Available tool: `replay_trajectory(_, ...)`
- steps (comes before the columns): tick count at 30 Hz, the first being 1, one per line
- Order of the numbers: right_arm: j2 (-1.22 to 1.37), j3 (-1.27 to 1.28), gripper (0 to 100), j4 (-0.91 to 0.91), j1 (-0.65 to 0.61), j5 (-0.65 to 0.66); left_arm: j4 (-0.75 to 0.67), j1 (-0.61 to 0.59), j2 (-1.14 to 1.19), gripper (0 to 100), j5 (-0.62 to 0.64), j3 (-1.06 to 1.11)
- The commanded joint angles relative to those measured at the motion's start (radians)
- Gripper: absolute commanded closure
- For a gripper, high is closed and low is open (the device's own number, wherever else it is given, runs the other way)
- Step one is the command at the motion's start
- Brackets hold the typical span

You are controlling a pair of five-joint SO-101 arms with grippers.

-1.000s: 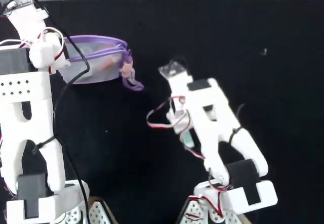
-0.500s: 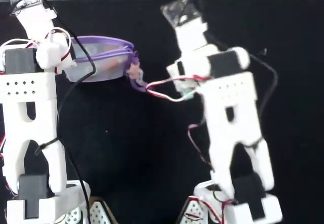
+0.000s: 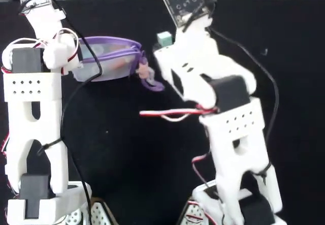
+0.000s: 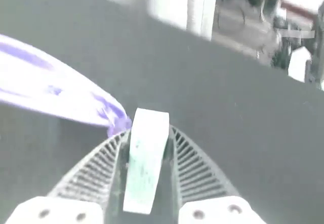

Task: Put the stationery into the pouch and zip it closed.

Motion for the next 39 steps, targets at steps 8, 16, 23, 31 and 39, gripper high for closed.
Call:
replay_trajectory(8,-0.381,0.501,98.7,-0.595,-0.069,-0.051,0.000,0.015,-0.014,97,-0.008,-0.008)
replay_trajectory(16,-0.633,0.792,98.7,-0.907,-0.069,-0.051,-0.002,0.015,-0.014,97,-0.006,-0.008)
replay_trajectory(23,-0.667,0.886,98.7,-1.074,-0.071,-0.051,-0.018,0.015,-0.014,97,0.002,-0.001)
replay_trajectory(31,-0.667,0.889,98.7,-1.122,-0.150,-0.051,-0.029,0.022,-0.014,97,0.055,-0.008)
replay_trajectory(39,-0.674,0.892,98.7,-1.122,-0.157,-0.044,-0.012,0.027,-0.015,97,0.120,-0.036)
